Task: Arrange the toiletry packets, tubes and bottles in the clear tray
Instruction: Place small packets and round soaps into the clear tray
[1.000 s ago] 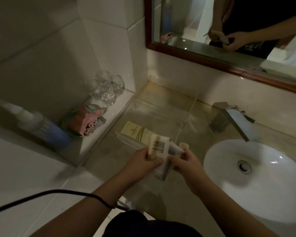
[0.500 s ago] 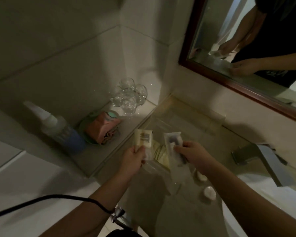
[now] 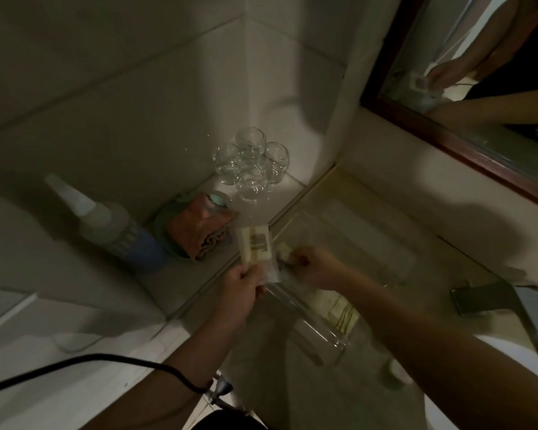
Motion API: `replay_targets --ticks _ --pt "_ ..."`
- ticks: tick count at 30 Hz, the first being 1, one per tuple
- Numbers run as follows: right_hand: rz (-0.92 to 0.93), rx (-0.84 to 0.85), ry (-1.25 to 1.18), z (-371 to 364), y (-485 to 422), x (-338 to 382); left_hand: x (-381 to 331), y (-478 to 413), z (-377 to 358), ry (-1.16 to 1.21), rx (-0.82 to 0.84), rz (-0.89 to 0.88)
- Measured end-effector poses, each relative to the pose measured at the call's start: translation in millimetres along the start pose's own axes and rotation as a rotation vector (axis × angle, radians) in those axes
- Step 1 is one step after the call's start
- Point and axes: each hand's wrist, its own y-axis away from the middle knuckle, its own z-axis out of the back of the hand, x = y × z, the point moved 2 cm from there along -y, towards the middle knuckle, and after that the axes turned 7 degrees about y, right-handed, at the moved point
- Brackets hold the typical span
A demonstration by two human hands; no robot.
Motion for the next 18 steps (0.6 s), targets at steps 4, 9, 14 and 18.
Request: replay_targets --ticks 4,9,14,18 --pt "-0.090 -0.268 -0.067 11 20 -2 6 3 -10 0.016 0.009 0.060" --pt "-0.157 -0.192 -0.619 18 55 -13 9 22 -44 0.002 0.160 0.082" --pt "-0.237 -0.236 -0.359 30 76 -47 16 33 -64 -0.395 0.416 0.036" --pt "-0.155 -0.099 0.000 34 78 -71 17 28 -52 -0.774 0.249 -0.365"
